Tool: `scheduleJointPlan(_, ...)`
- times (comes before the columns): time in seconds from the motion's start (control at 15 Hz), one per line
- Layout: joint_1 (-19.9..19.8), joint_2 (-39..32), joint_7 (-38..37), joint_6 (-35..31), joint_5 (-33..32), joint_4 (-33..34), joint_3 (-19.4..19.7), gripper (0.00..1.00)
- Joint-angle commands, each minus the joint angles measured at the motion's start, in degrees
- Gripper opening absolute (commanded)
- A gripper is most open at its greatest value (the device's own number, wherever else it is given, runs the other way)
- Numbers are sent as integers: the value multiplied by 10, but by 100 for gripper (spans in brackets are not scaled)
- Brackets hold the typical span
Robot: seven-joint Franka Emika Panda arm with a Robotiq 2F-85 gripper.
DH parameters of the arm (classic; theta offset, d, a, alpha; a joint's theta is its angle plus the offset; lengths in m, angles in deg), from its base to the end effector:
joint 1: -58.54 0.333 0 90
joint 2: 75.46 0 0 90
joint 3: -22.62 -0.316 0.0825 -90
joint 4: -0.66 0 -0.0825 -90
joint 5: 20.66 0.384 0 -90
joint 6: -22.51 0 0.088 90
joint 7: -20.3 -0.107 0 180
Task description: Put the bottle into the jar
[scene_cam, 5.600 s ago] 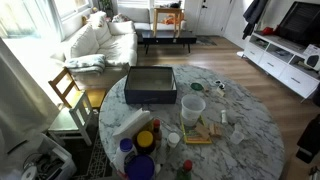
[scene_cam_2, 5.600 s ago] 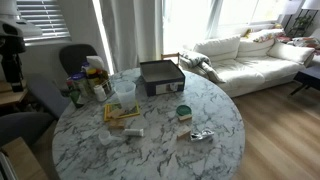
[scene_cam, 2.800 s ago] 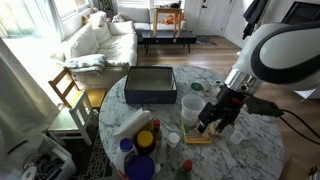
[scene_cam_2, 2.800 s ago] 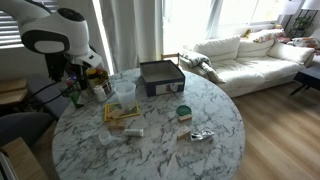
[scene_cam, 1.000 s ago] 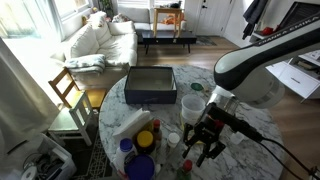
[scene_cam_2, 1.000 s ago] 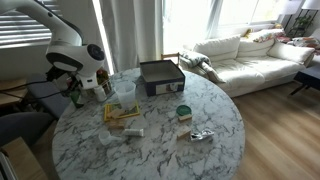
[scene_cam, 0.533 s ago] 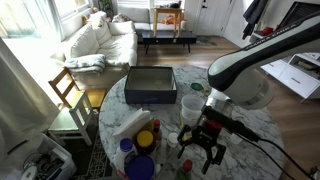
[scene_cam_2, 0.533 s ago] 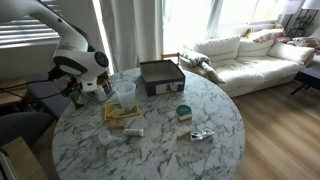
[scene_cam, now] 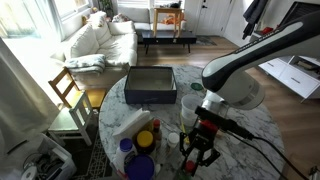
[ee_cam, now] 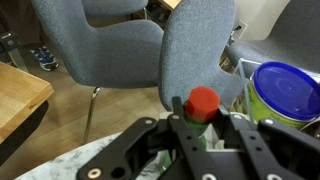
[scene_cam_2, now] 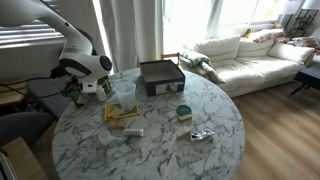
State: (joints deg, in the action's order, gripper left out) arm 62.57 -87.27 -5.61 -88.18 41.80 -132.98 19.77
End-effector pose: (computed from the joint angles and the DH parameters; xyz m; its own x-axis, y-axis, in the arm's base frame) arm 0.4623 0.1179 0.2396 0.3338 -0.4388 -0.8343 -0.9078 -0.3879 -0.1592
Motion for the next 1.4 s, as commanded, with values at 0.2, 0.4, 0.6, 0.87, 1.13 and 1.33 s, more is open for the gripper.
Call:
scheduleJointPlan(0.2,0,1,-49,5,-22,13,15,8)
scheduleJointPlan(0.4,-2,25,-48,11,-73,12,25,8)
scheduleJointPlan(0.6,-18,48,-12,69,-142,23,37,8)
scheduleJointPlan(0.87,-36,64,26,179,-228,57,48,8)
scheduleJointPlan(1.13,-37,61,18,165,-217,57,45,32)
scheduleJointPlan(1.33,-35,61,18,171,-224,60,44,8)
